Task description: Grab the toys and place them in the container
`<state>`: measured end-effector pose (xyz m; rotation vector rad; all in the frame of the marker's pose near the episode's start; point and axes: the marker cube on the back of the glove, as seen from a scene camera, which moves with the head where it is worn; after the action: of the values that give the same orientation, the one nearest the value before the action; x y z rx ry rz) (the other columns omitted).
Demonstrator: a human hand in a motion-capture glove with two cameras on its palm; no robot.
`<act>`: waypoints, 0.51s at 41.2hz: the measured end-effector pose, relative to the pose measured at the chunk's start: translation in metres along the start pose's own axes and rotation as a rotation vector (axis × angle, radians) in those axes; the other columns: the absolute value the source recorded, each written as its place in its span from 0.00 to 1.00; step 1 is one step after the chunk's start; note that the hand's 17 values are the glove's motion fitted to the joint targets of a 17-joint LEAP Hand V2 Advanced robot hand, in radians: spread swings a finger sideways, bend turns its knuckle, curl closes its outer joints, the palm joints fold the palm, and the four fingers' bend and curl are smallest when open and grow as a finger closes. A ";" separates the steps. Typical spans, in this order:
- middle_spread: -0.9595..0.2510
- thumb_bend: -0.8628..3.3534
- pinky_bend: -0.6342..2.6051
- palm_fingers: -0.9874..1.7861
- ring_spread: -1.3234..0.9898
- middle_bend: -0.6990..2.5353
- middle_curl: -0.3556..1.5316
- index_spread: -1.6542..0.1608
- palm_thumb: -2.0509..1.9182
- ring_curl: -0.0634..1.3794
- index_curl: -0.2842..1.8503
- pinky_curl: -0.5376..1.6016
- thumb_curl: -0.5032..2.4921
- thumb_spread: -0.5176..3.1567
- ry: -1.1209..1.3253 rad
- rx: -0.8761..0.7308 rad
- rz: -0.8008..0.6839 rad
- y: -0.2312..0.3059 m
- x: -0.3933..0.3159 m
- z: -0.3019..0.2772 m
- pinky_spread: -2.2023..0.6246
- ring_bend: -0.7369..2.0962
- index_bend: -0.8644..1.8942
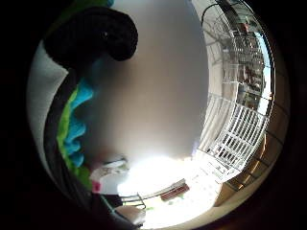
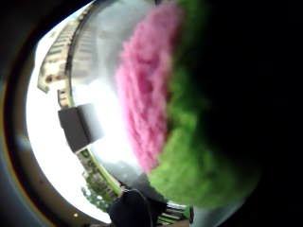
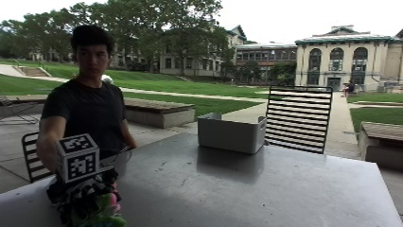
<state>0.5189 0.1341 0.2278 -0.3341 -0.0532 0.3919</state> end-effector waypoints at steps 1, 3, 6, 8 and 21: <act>0.76 0.28 0.61 0.42 0.54 0.23 0.28 0.72 0.68 0.15 0.37 0.46 0.29 0.49 -0.003 0.000 0.000 0.000 0.001 0.000 0.72 0.39 0.62; 0.76 0.29 0.62 0.44 0.53 0.23 0.28 0.73 0.69 0.17 0.37 0.46 0.30 0.50 -0.012 0.010 0.000 -0.001 0.002 -0.001 0.70 0.43 0.61; 0.74 0.30 0.60 0.50 0.50 0.27 0.29 0.73 0.71 0.21 0.37 0.45 0.31 0.51 -0.037 0.056 -0.004 -0.002 0.004 -0.002 0.68 0.50 0.58; 0.73 0.31 0.59 0.53 0.48 0.27 0.29 0.74 0.72 0.22 0.36 0.44 0.31 0.52 -0.051 0.092 -0.007 -0.002 0.004 -0.004 0.67 0.51 0.57; 0.58 0.33 0.47 0.82 0.41 0.39 0.37 0.79 0.75 0.33 0.40 0.39 0.33 0.53 0.068 0.199 0.021 -0.003 -0.008 -0.019 0.61 0.64 0.60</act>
<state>0.5144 0.1229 0.2110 -0.1512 0.0555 0.4033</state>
